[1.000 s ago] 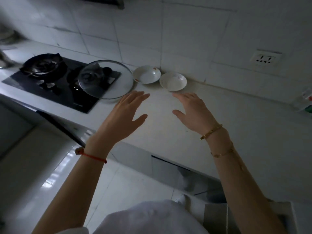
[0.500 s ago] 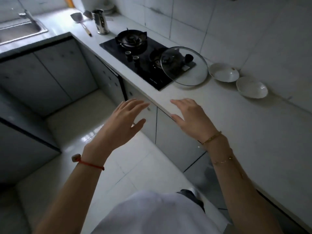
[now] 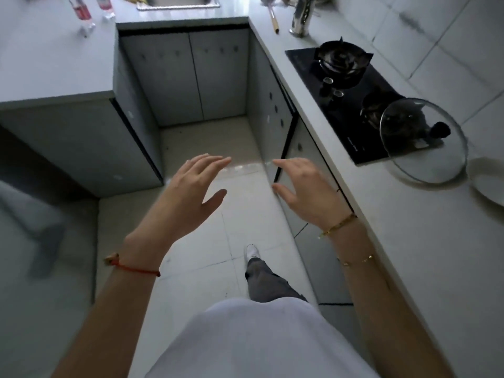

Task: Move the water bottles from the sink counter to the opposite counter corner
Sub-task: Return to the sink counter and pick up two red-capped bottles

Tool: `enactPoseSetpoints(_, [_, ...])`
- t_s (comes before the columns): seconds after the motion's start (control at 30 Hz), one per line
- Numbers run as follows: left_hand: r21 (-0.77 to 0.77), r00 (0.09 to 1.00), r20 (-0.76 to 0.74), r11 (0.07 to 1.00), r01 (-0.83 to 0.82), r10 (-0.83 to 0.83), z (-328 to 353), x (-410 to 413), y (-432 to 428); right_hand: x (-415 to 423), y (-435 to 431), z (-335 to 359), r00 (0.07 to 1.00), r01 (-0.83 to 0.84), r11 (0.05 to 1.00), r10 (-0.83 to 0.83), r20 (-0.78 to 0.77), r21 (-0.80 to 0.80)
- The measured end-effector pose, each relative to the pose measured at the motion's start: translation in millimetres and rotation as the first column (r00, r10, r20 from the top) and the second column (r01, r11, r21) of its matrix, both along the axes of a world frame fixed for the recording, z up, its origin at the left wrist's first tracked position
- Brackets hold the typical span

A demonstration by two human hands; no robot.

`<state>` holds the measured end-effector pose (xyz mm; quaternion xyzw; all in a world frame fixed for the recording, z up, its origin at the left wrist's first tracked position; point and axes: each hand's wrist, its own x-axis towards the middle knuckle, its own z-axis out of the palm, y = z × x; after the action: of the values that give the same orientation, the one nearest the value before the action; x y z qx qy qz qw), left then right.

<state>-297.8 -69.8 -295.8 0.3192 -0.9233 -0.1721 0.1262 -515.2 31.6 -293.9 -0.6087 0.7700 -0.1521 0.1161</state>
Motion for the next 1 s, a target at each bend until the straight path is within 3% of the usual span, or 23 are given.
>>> enactPoseSetpoints(0.63, [0.031,0.903,0.008,0.903,-0.429,0.429,3,10,-223,-8,-315,-5,0.919,-0.394,0.918,0.394,0.026,0.034])
enactPoseSetpoints(1.0, [0.049,0.869,0.011,0.868,-0.495,0.495,4,2,-347,-9,-467,-8,0.891,-0.454,0.891,0.454,0.006,0.015])
